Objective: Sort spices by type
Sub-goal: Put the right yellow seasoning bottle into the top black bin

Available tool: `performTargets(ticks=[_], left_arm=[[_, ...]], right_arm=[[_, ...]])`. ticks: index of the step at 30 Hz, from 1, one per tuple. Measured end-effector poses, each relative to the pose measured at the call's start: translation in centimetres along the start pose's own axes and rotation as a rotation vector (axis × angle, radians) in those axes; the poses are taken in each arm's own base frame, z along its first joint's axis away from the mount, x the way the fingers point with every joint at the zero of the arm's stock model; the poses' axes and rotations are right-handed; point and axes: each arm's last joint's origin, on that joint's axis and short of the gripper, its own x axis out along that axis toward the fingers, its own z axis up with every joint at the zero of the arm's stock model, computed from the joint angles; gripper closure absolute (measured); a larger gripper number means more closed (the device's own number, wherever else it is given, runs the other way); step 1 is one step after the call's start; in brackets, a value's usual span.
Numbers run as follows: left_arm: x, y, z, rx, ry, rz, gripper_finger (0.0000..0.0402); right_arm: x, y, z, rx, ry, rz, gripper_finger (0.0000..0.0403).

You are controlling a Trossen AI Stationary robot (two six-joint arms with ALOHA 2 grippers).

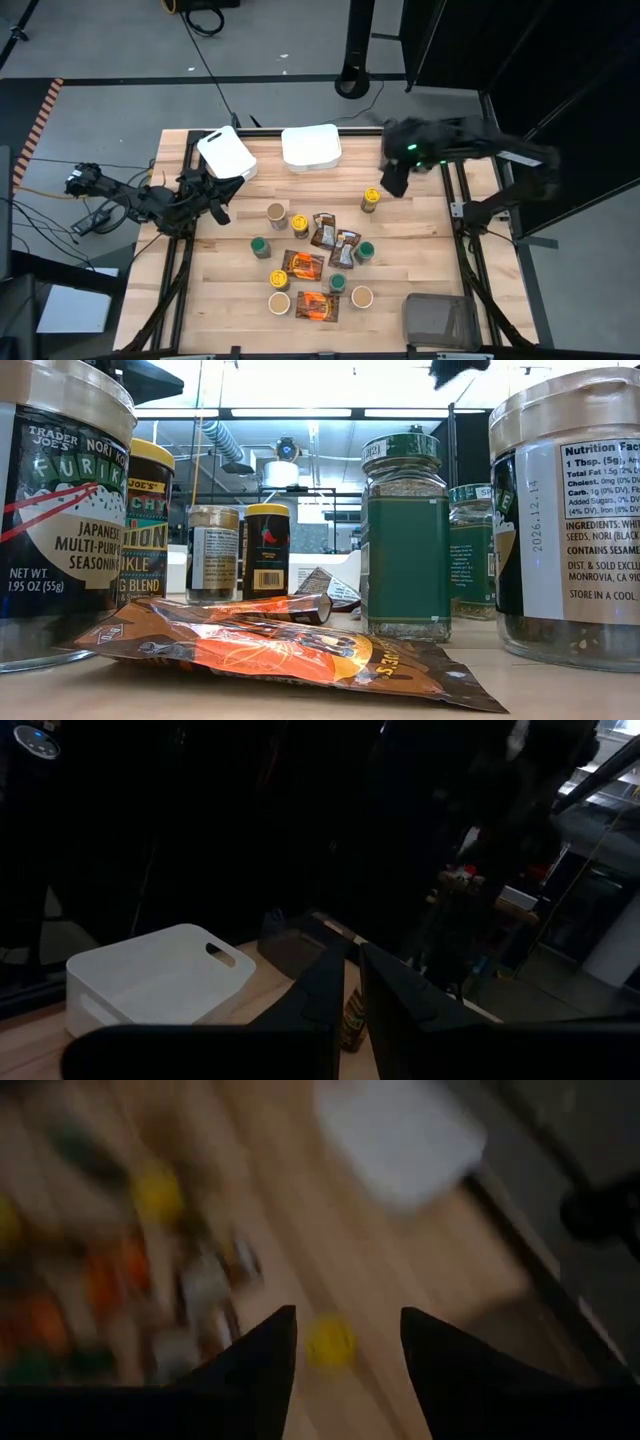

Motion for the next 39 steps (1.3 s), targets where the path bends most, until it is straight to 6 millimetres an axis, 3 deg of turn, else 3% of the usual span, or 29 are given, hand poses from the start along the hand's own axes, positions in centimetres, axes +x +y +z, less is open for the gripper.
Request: performTargets(ticks=[5,14,22,33,39], left_arm=[[0.0,0.0,0.0,0.001,0.001,0.0,0.0361],[0.0,0.1,-0.2,0.018,0.013,0.005,0.0361],[0.0,0.1,-0.2,0.024,0.017,0.003,0.0361],[0.0,0.1,-0.3,0.035,0.024,0.005,0.0361],[0.0,0.2,-0.6,0.04,0.048,0.015,0.0361]], right_arm=[[4.6,0.9,-0.1,-0.162,0.292,-0.064,0.0179],[11.5,3.0,0.6,-0.283,0.507,0.004,0.0059],[13.1,3.0,1.0,-0.318,0.48,-0.029,0.0009],[16.2,1.4,0.0,-0.322,0.49,-0.011,0.0021],[16.5,1.0,-1.0,-0.326,0.439,-0.003,0.0026]])
